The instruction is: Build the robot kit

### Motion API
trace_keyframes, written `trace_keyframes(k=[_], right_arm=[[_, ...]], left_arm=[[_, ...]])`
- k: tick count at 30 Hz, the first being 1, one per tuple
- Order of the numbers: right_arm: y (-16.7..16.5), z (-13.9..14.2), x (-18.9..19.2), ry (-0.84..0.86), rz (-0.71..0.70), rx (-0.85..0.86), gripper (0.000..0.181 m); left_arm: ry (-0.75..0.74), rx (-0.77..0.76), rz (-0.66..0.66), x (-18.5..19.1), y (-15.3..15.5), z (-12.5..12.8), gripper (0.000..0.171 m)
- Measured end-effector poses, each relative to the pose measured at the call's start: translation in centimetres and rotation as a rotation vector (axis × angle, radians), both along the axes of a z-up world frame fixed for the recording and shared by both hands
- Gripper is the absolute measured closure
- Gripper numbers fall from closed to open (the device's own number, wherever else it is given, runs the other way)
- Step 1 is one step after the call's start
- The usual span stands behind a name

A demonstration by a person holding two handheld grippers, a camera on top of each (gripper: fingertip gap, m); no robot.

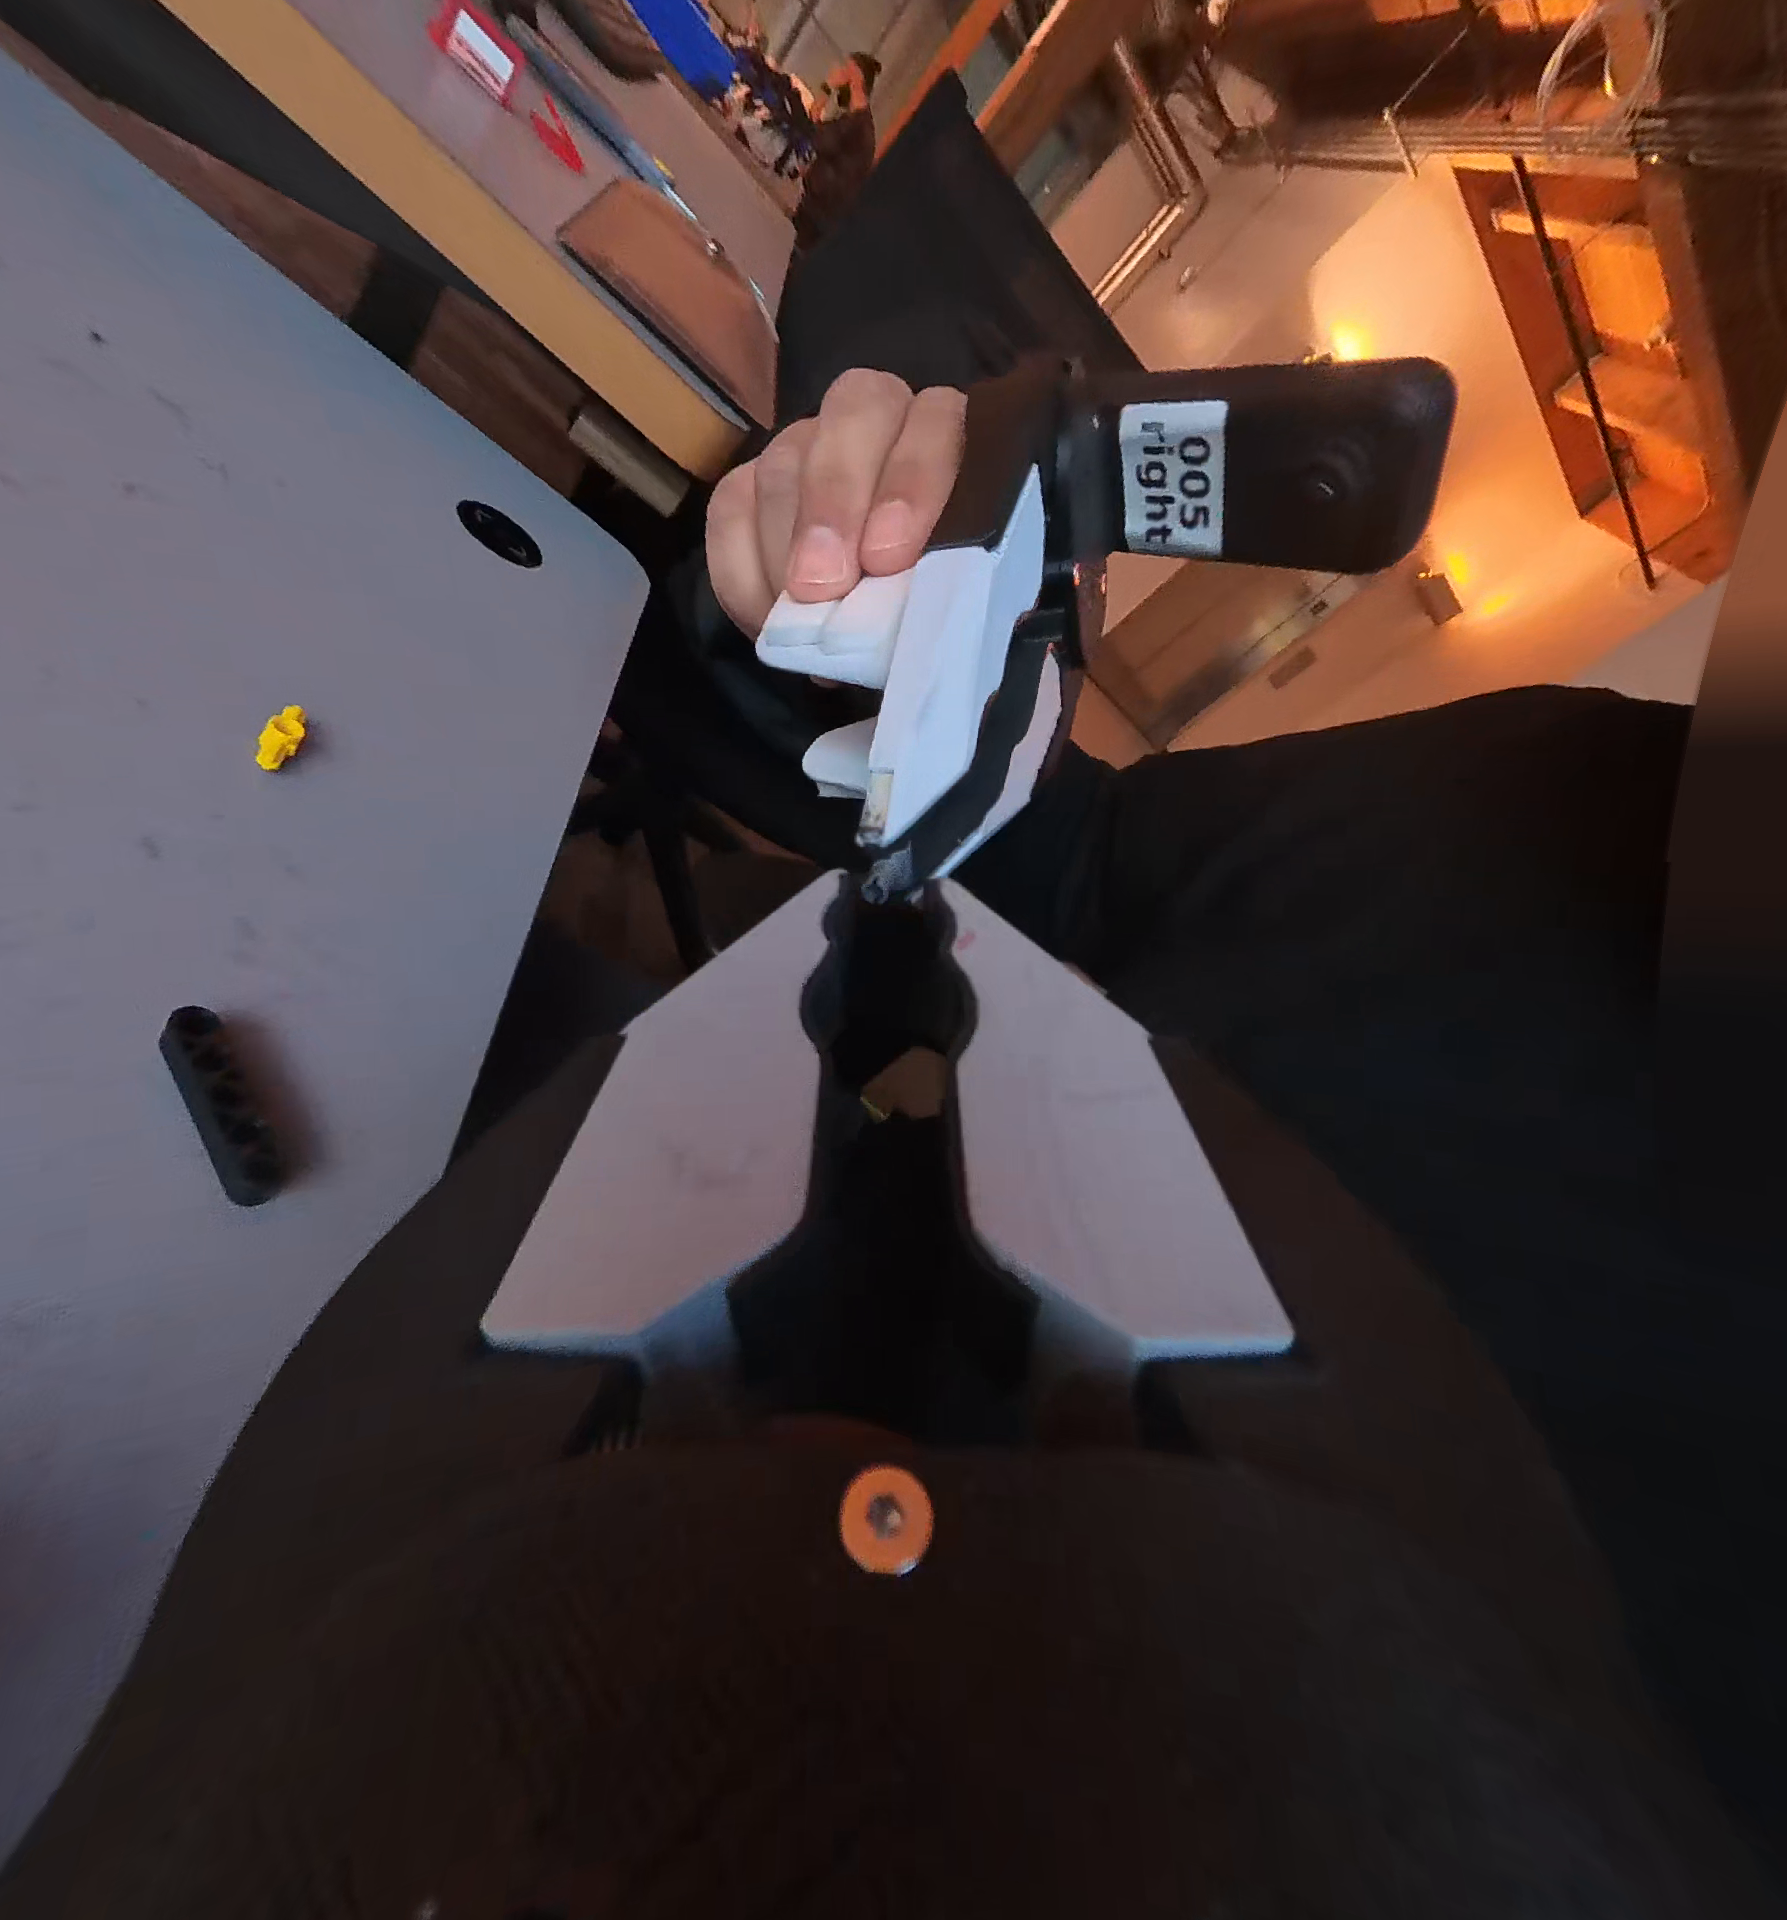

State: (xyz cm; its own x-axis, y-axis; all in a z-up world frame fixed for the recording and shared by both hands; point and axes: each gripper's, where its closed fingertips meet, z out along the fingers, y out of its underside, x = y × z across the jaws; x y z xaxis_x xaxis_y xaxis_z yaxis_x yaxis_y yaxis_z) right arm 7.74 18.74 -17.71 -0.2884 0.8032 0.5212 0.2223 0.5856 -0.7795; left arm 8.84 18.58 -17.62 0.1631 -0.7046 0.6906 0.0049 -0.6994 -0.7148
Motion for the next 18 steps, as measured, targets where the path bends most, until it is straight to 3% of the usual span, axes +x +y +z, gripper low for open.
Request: trace_keyframes(k=[10,18], right_arm=[[0.1,-0.6,0.9,-0.027,-0.028,0.002,0.173],[3.7,-1.7,3.9,0.029,-0.185,-0.330,0.166]], left_arm=[[-0.005,0.042,0.047,0.7,0.3,-0.3,0.170],[0.055,0.235,0.228,2.4,2.8,-1.7,0.170]])
